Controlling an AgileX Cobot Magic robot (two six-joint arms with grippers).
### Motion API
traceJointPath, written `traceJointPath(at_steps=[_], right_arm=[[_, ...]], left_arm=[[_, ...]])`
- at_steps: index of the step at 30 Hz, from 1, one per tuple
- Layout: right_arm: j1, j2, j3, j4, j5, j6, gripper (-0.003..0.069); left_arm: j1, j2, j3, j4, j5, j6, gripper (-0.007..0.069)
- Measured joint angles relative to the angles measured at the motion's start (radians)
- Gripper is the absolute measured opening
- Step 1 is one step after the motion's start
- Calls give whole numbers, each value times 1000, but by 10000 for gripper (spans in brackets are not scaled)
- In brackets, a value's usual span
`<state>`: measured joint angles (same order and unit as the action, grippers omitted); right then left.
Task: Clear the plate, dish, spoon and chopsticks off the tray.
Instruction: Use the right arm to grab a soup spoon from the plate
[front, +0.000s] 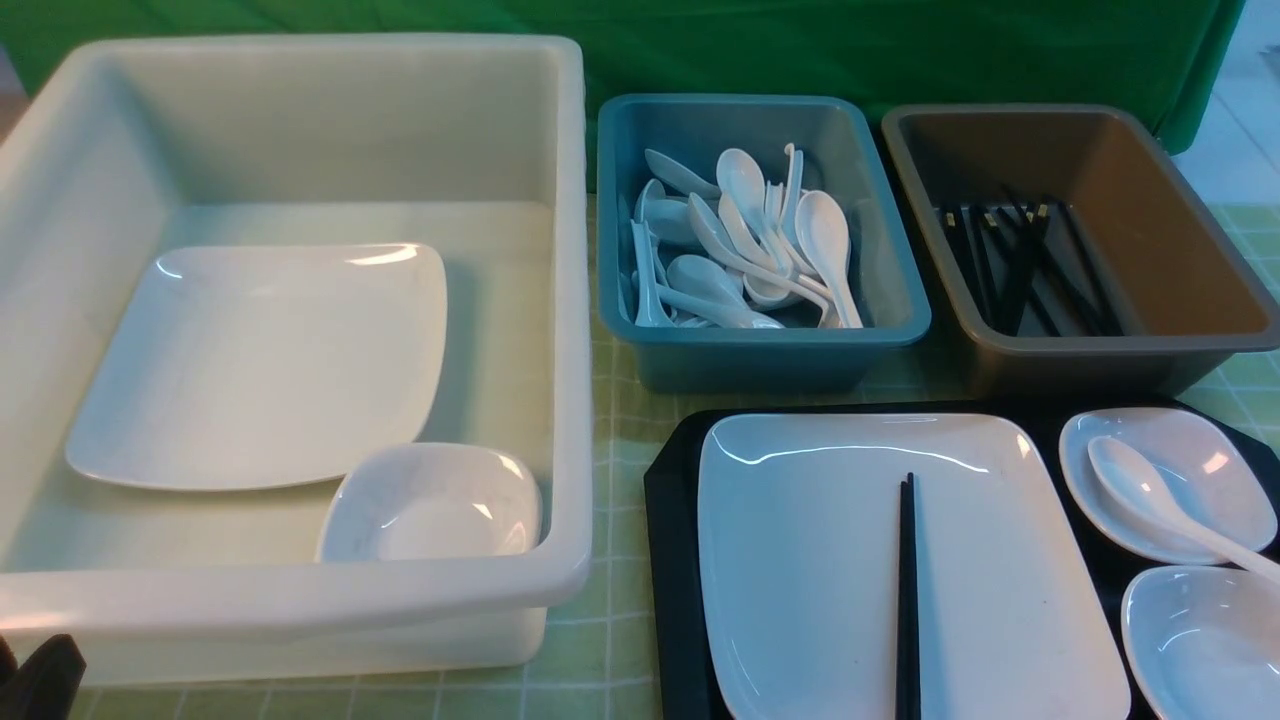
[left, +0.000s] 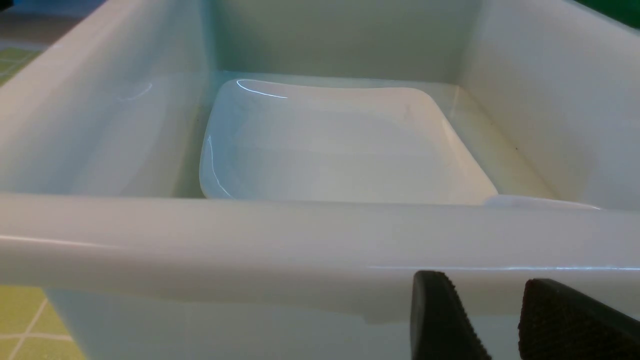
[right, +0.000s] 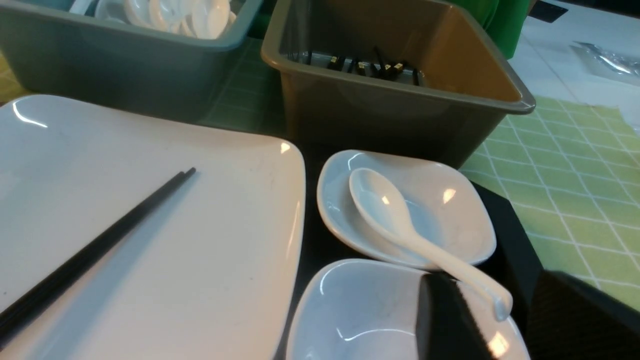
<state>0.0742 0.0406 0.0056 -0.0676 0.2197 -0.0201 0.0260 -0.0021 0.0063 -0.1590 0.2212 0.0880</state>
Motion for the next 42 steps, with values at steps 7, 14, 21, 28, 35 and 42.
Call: traceJointPath(at_steps=[7,14,21,28,35,42], right_arm=[[0,0,0,224,-43,341,246],[0,0,0,301,-51,589,246],[0,4,-30,309,-140,533,93],[0,284,-391,197,8,187,11],[0,878,-777,-140,612,156,10],[-2,1307,-1033,-156,769,88,-1]], left_arm=[[0,0,0,0,0,-2,224],[0,0,0,0,0,-2,224],[0,0,0,0,0,-2,224],[0,0,0,0,0,-2,224],[0,0,0,0,0,-3,224],[0,0,0,0,0,-3,224]])
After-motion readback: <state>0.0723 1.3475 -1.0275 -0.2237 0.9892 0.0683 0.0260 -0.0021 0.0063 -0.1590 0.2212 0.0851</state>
